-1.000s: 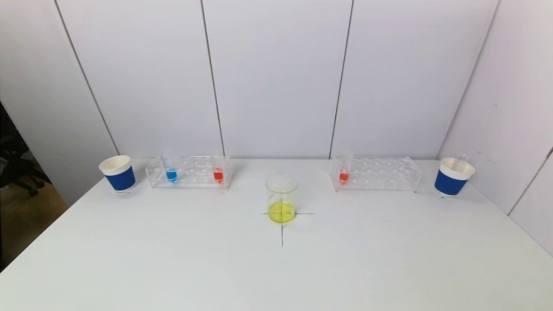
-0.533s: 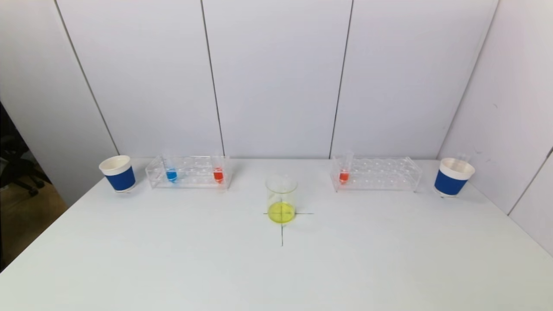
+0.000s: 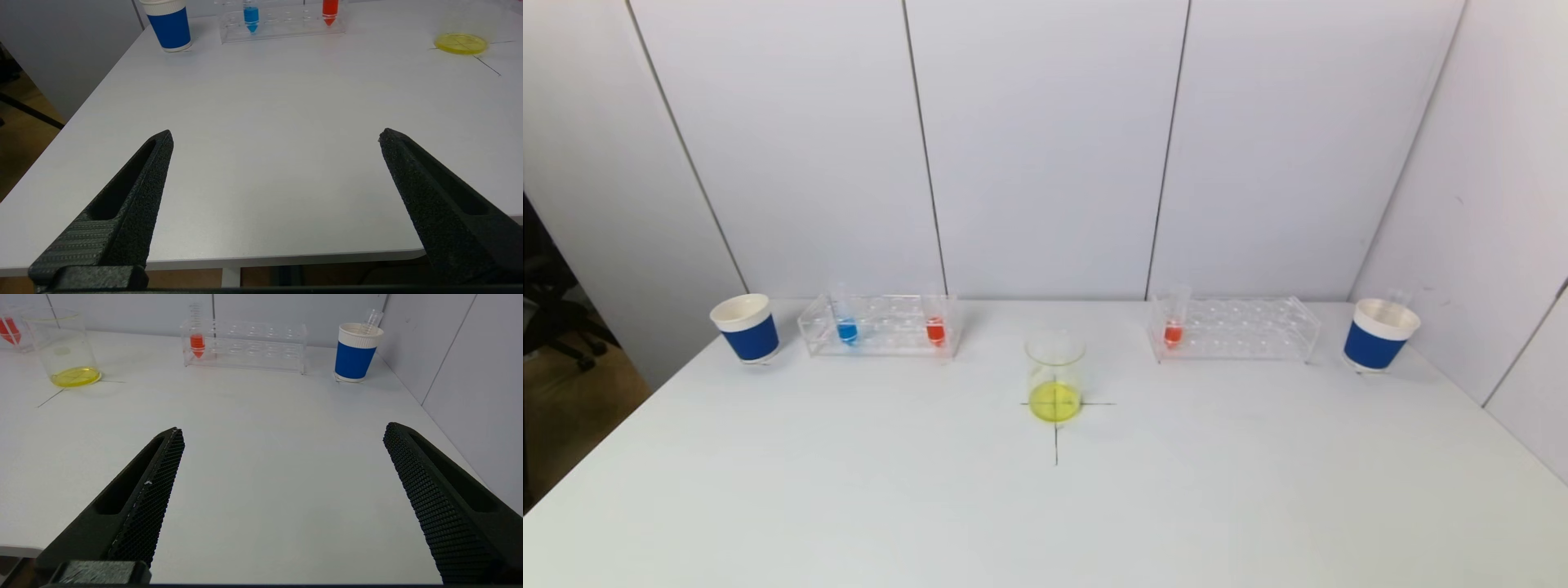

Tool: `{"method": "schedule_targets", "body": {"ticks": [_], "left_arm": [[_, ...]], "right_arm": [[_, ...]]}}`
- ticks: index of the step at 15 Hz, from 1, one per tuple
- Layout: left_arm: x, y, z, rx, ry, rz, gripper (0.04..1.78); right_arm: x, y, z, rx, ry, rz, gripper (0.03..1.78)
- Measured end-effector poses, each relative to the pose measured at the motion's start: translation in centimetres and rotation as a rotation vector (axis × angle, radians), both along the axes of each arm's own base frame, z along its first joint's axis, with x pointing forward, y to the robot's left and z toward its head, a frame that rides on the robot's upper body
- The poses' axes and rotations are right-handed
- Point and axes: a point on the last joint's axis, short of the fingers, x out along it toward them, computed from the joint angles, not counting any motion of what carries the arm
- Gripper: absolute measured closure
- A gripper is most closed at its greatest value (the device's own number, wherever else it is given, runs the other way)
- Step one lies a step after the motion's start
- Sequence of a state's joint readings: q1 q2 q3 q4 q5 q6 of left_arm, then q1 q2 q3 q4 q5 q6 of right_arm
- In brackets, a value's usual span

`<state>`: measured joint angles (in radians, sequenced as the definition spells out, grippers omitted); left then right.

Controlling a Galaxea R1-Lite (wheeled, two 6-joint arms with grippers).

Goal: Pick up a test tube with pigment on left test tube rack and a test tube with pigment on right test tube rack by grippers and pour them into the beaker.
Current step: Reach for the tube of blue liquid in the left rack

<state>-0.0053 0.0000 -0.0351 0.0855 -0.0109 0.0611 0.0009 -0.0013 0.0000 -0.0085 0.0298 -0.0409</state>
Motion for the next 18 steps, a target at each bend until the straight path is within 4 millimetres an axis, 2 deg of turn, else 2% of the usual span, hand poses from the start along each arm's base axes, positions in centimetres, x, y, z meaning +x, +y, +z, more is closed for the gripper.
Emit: {"method": "schedule_targets", "body": {"ticks": [9,11,14,18], "left_arm": [[0.0,0.0,0.1,0.012,0.000,-0.002,0.06],[-0.3,0.0,0.9,0.014,-0.027,-0.006,0.06],[-1.3,0.0,4.0,0.015,-0.093,-0.010,0.06],[-1.8,0.0,10.6,0.012,-0.166,-0.011,0.06]], "right_arm": [[0.0,0.0,0.0,0.000,0.000,0.001,0.04],[0.0,0.0,0.0,0.000,0.000,0.000,0.04],[0.0,0.0,0.0,0.000,0.000,0.000,0.04],[0.0,0.0,0.0,0.000,0.000,0.001,0.04]]}}
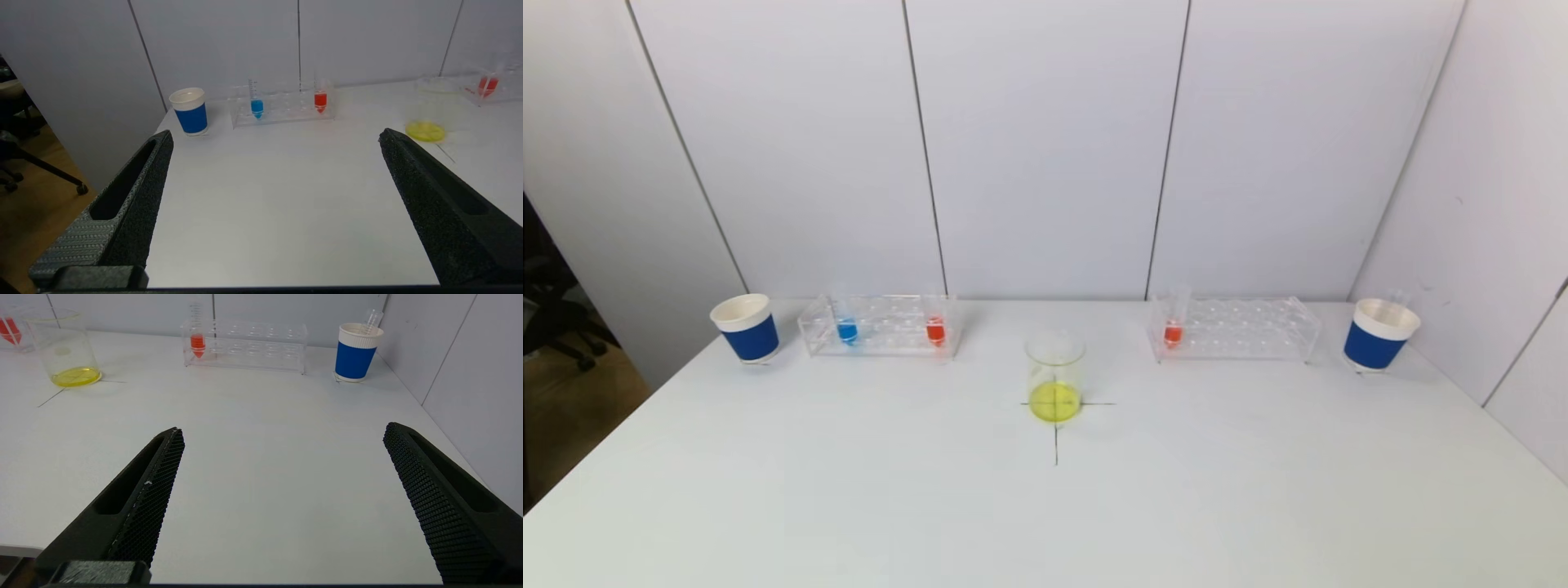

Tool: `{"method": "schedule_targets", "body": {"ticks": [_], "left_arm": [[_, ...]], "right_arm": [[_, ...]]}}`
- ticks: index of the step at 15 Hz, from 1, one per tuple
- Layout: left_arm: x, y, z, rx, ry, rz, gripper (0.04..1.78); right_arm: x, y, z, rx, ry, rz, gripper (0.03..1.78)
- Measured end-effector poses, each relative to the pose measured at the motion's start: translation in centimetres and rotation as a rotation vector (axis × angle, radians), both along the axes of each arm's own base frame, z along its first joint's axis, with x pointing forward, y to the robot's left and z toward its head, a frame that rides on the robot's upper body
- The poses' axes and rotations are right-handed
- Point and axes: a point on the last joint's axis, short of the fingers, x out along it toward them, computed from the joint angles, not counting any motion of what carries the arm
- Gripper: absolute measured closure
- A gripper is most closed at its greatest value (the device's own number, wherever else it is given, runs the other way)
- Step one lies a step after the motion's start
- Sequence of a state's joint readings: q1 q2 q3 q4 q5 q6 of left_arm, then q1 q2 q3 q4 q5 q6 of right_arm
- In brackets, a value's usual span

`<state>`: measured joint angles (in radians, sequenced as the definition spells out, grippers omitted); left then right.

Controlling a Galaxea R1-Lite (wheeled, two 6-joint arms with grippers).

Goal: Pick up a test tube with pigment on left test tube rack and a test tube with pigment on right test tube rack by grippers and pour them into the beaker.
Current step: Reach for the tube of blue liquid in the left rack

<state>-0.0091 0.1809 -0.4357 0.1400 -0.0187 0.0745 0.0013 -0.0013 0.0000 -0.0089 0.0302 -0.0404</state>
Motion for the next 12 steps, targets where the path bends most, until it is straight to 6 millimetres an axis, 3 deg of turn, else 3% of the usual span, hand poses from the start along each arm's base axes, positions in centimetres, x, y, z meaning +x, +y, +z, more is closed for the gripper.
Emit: {"method": "schedule_targets", "body": {"ticks": [6,9,12], "left_arm": [[2.9,0.0,9.4,-0.005,-0.025,0.004,0.06],[5.6,0.0,12.4,-0.007,-0.017,0.005,0.06],[9.2,-0.1,13.9,-0.009,-0.007,0.005,0.06]], "right_arm": [[0.0,0.0,0.0,0.000,0.000,0.000,0.04],[0.0,0.0,0.0,0.000,0.000,0.000,0.04],[0.0,0.0,0.0,0.000,0.000,0.000,0.04]]}}
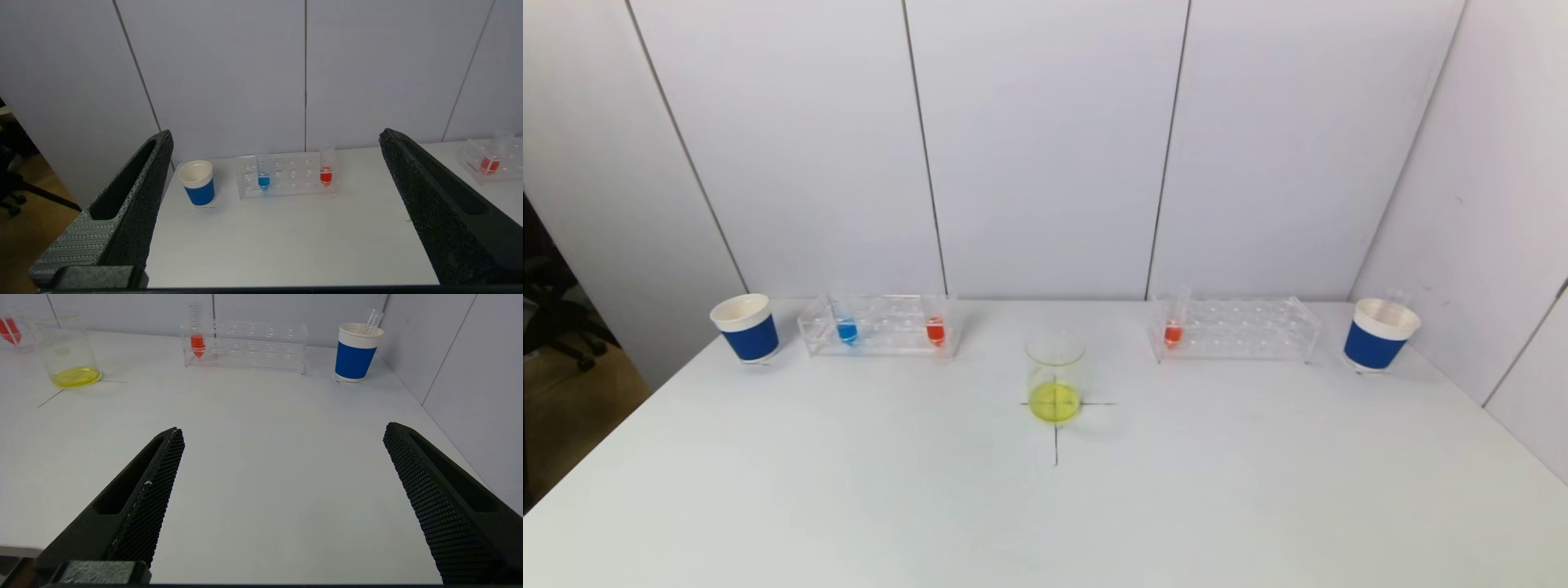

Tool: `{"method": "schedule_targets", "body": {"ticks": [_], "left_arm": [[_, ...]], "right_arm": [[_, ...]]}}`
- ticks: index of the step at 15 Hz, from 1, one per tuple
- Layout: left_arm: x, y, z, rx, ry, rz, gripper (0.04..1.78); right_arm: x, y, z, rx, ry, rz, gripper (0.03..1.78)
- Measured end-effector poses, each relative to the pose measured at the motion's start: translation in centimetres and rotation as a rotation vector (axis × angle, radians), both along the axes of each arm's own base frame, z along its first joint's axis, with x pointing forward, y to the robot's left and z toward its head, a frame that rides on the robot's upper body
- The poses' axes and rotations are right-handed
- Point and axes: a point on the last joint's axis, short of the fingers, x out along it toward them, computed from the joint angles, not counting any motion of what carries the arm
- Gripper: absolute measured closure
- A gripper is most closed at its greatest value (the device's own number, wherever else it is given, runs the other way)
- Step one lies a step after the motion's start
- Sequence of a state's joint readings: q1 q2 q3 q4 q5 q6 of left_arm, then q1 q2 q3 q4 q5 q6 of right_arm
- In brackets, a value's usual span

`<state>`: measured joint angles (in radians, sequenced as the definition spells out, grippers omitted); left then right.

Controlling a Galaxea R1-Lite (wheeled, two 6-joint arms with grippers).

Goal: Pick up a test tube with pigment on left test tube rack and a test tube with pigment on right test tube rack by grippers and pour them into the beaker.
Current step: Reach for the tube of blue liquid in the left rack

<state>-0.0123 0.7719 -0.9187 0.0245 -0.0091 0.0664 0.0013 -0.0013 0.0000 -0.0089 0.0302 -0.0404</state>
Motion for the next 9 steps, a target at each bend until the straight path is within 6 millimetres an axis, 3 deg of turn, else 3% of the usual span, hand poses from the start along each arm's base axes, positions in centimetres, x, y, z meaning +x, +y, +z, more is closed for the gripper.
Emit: {"method": "schedule_targets", "body": {"ticks": [9], "left_arm": [[10.7,-0.1,-1.2,-0.019,0.081,-0.002,0.06]], "right_arm": [[0.0,0.0,0.0,0.000,0.000,0.000,0.04]]}}
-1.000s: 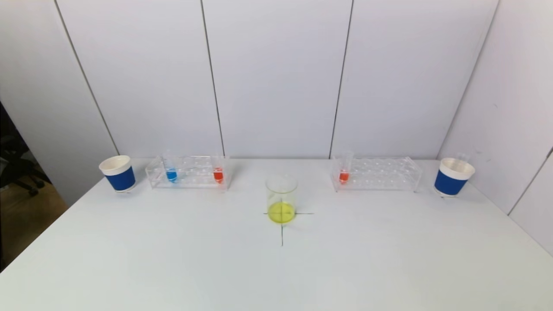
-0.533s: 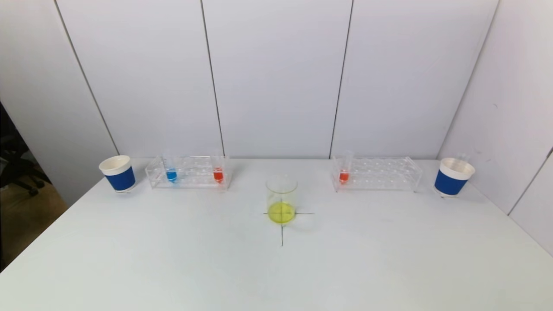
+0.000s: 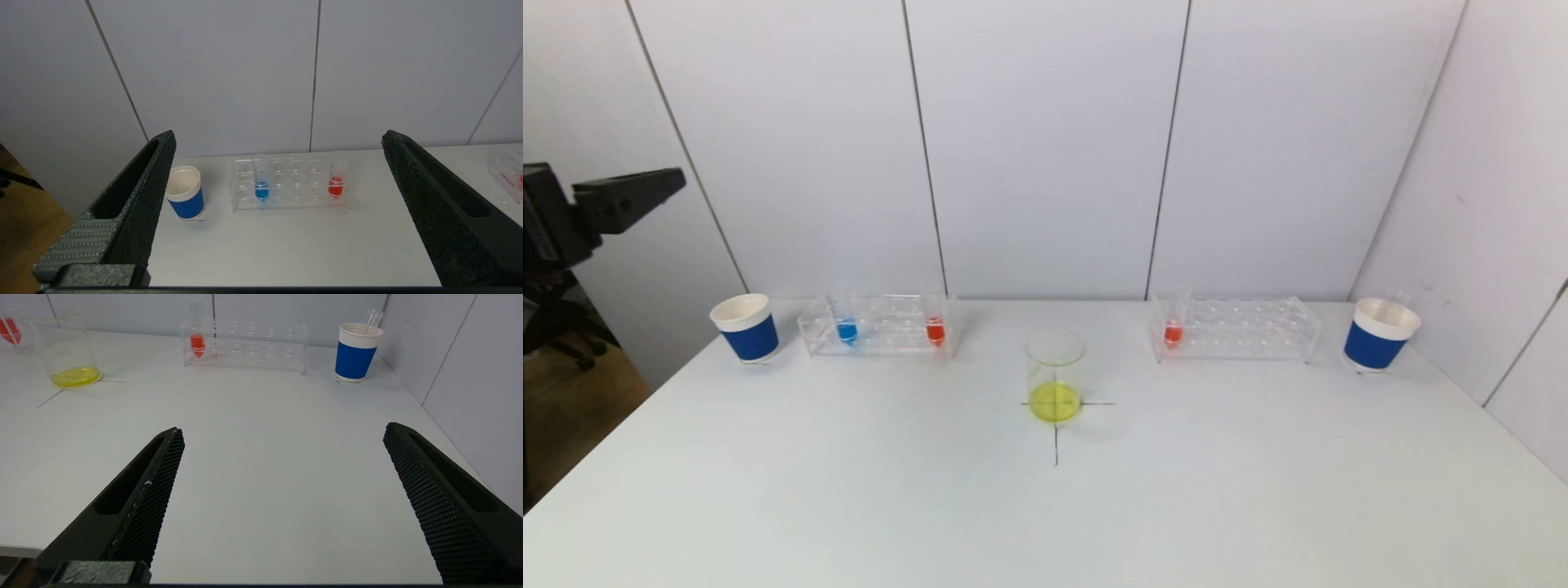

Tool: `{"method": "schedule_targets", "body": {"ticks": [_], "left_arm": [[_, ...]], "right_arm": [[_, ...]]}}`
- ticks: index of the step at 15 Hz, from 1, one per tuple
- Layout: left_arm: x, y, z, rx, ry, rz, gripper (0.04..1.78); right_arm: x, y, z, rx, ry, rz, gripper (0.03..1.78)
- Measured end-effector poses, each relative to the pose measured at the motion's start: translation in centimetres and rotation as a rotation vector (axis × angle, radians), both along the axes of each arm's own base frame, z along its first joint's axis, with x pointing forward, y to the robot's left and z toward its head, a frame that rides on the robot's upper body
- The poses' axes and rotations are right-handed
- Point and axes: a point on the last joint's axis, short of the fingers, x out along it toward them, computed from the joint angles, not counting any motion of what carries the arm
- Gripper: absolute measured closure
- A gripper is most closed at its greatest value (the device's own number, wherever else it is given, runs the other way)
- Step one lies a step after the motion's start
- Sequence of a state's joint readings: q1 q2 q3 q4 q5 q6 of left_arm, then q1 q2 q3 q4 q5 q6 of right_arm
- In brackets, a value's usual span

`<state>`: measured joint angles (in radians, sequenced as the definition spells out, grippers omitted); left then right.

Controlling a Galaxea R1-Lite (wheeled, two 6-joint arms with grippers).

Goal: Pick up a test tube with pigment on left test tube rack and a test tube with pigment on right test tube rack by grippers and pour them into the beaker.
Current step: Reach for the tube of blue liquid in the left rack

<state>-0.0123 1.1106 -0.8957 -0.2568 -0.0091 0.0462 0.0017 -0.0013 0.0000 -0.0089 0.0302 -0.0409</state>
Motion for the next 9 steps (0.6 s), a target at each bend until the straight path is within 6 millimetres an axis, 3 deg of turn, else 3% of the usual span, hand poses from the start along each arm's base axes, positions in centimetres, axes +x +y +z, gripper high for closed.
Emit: {"method": "schedule_targets", "body": {"ticks": [9], "left_arm": [[9.8,-0.1,-5.4,-0.003,0.081,0.000,0.06]], "right_arm": [[0.0,0.0,0.0,0.000,0.000,0.000,0.04]]}}
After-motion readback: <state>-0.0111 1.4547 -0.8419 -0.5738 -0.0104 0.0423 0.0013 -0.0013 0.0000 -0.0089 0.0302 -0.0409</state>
